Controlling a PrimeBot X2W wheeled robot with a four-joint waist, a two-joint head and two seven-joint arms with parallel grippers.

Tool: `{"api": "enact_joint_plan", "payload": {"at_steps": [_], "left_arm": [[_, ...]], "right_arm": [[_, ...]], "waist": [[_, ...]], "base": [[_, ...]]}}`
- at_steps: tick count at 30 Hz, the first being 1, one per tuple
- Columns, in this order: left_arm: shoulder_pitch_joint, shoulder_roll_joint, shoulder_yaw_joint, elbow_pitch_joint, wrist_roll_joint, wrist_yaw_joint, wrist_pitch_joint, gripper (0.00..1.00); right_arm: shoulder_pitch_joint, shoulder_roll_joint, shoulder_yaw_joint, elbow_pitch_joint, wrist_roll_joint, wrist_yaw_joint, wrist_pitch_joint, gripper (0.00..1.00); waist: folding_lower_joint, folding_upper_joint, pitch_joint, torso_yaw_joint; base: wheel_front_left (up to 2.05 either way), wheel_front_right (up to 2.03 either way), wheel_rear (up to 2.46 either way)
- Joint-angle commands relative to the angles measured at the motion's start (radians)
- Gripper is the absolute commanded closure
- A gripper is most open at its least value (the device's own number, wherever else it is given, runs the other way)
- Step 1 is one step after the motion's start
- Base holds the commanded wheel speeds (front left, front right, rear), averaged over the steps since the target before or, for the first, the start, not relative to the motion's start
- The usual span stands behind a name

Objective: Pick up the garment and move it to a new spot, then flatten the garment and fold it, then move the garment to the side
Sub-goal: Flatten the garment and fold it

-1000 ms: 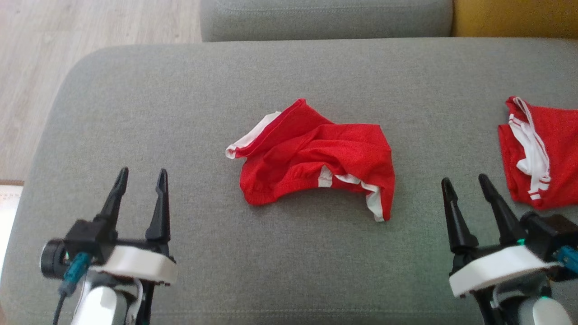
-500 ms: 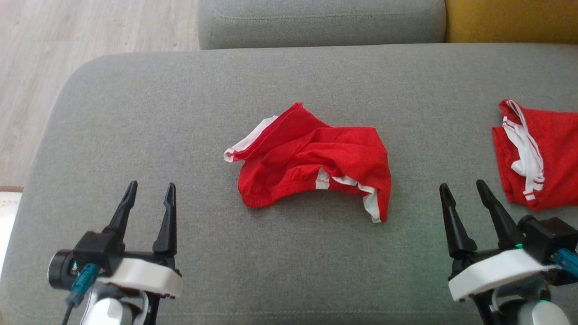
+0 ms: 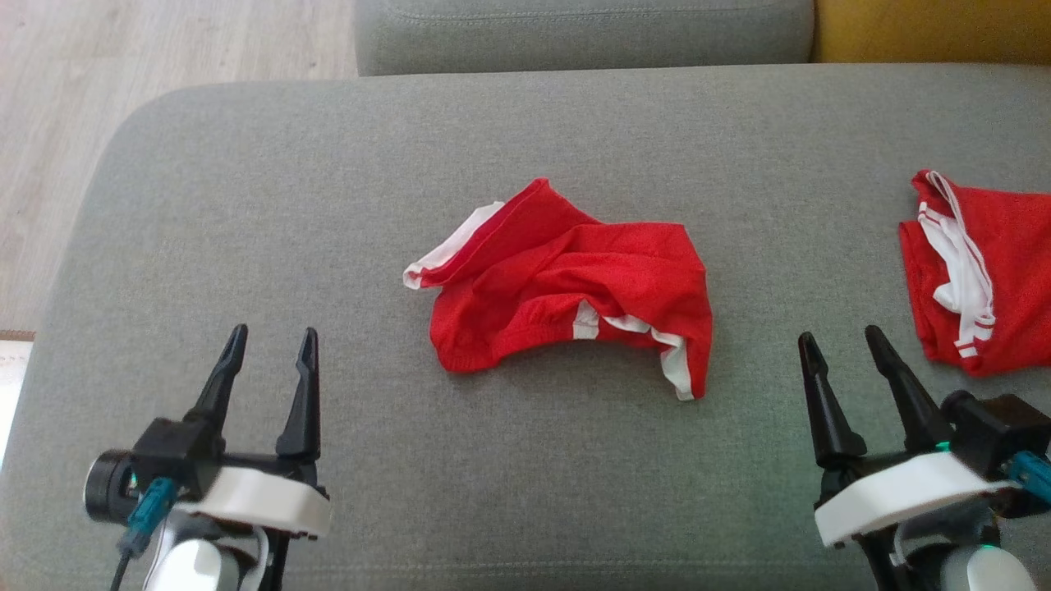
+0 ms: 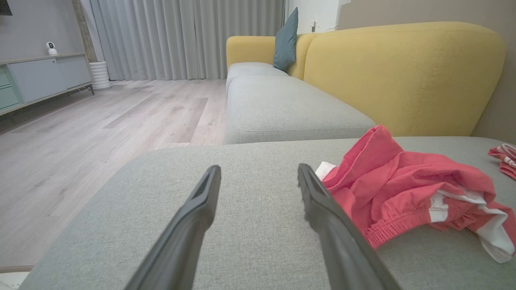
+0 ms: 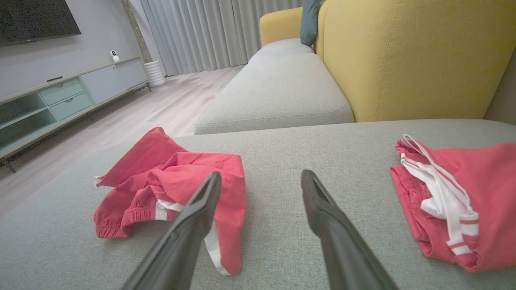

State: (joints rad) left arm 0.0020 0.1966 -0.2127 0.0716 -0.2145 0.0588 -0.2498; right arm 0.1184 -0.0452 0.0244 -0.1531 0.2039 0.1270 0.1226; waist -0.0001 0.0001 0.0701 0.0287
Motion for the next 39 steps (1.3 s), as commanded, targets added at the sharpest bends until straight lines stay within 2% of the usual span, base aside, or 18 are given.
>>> {"api": "enact_joint_plan", "payload": {"at_steps": [1, 9, 13, 20, 24, 29, 30, 31, 32, 33, 39], "left_arm": [[-0.047, 0.020, 0.035, -0.035, 0.001, 0.007, -0.012, 0.00], [-0.069, 0.016, 0.021, -0.035, 0.007, -0.004, -0.012, 0.00], [-0.134, -0.001, -0.039, -0.024, 0.023, -0.040, -0.001, 0.00], [-0.295, -0.083, -0.208, 0.073, 0.009, -0.146, 0.117, 0.00], [-0.369, -0.100, -0.268, 0.163, -0.015, -0.170, 0.174, 0.00], [-0.433, -0.099, -0.288, 0.261, -0.042, -0.179, 0.211, 0.00], [-0.442, -0.098, -0.287, 0.274, -0.044, -0.180, 0.208, 0.17], [-0.442, -0.098, -0.287, 0.274, -0.044, -0.180, 0.208, 0.17], [-0.448, -0.098, -0.286, 0.286, -0.049, -0.180, 0.206, 0.74], [-0.455, -0.096, -0.285, 0.295, -0.052, -0.181, 0.201, 1.00], [-0.458, -0.061, -0.290, 0.266, -0.073, -0.184, 0.201, 1.00]], "right_arm": [[-0.033, -0.005, 0.025, -0.036, 0.004, 0.004, -0.009, 0.00], [-0.041, -0.005, 0.025, -0.037, 0.006, 0.004, -0.011, 0.00], [-0.055, -0.005, 0.030, -0.042, 0.007, 0.004, -0.013, 0.00], [-0.094, -0.005, 0.056, -0.040, 0.010, 0.004, -0.019, 0.00], [-0.112, -0.005, 0.063, -0.030, 0.017, 0.004, -0.030, 0.00], [-0.121, -0.005, 0.059, -0.013, 0.030, 0.004, -0.051, 0.00], [-0.121, -0.005, 0.057, -0.010, 0.032, 0.004, -0.055, 0.00], [-0.121, -0.005, 0.057, -0.010, 0.032, 0.004, -0.055, 0.00], [-0.122, -0.005, 0.056, -0.007, 0.035, 0.004, -0.059, 0.00], [-0.123, -0.005, 0.057, -0.004, 0.038, 0.004, -0.062, 0.00], [-0.124, -0.005, 0.040, 0.009, 0.045, 0.004, -0.076, 0.00]], "waist": [[0.0001, -0.0001, 0.001, 0.000], [0.0001, -0.0001, 0.022, -0.001], [0.0001, -0.0001, 0.057, -0.002], [0.0001, -0.0001, 0.129, -0.043], [0.0001, -0.0001, 0.162, -0.082], [0.0001, -0.0001, 0.188, -0.117], [0.0001, -0.0001, 0.190, -0.120], [0.0001, -0.0001, 0.190, -0.120], [0.0001, -0.0001, 0.193, -0.123], [0.0001, -0.0001, 0.195, -0.124], [0.0001, -0.0001, 0.192, -0.107]], "base": [[0.00, 0.00, 0.00], [0.00, 0.00, 0.00], [0.00, 0.00, 0.00], [0.00, 0.00, 0.00], [0.00, 0.00, 0.00], [0.00, 0.00, 0.00], [0.00, 0.00, 0.00], [0.00, 0.00, 0.00], [0.00, 0.00, 0.00], [0.00, 0.00, 0.00], [0.00, 0.00, 0.00]]}}
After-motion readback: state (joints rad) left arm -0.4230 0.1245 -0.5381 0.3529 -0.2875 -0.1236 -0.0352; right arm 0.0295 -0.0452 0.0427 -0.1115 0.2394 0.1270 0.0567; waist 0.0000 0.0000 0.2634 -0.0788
